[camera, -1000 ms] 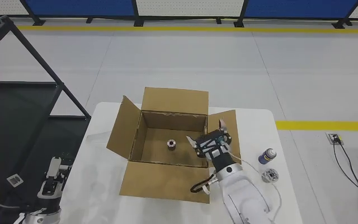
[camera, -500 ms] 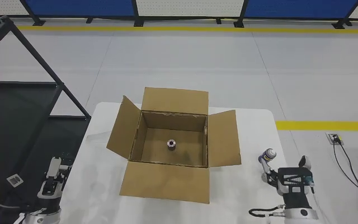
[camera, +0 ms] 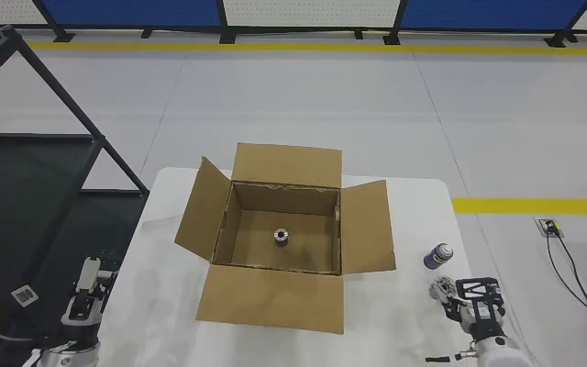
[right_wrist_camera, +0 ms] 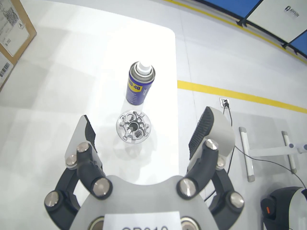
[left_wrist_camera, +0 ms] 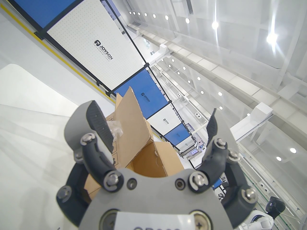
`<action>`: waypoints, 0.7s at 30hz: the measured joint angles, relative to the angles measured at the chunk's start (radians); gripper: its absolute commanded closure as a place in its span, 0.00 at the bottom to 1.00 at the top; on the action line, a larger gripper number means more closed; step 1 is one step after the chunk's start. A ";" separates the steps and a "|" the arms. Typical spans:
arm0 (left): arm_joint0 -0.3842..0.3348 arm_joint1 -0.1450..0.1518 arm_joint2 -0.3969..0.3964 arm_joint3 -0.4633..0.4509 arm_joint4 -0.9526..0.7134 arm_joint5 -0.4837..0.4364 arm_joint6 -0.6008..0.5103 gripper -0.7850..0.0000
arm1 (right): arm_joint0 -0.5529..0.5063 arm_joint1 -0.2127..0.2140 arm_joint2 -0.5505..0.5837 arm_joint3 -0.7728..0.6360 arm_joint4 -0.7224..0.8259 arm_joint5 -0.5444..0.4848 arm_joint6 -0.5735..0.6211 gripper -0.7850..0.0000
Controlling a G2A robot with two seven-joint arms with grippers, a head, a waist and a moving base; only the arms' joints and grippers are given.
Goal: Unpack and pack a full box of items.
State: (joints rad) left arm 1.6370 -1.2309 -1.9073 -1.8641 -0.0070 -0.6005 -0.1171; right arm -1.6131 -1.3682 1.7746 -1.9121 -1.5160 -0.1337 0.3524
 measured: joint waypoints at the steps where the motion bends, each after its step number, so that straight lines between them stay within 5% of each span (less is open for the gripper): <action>1: 0.000 0.000 0.000 0.000 0.000 0.000 0.000 0.00 | 0.012 0.002 0.006 0.020 0.017 -0.018 0.019 0.00; 15: 0.000 0.000 0.000 0.000 0.000 0.000 0.000 0.00 | 0.136 0.019 0.030 0.206 0.166 -0.101 0.114 0.00; 16: 0.000 0.000 0.000 0.000 0.000 0.000 0.000 0.00 | 0.142 0.020 0.029 0.213 0.170 -0.107 0.115 0.09; 18: 0.000 0.000 0.000 0.000 0.000 0.000 0.000 0.00 | 0.148 0.021 0.023 0.218 0.174 -0.108 0.118 0.54; 21: 0.000 0.000 0.000 0.000 0.000 0.000 0.000 0.00 | 0.156 0.024 0.015 0.221 0.179 -0.105 0.126 0.84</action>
State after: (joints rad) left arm 1.6370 -1.2309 -1.9073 -1.8641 -0.0070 -0.6005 -0.1171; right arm -1.4575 -1.3445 1.7896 -1.6906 -1.3366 -0.2384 0.4780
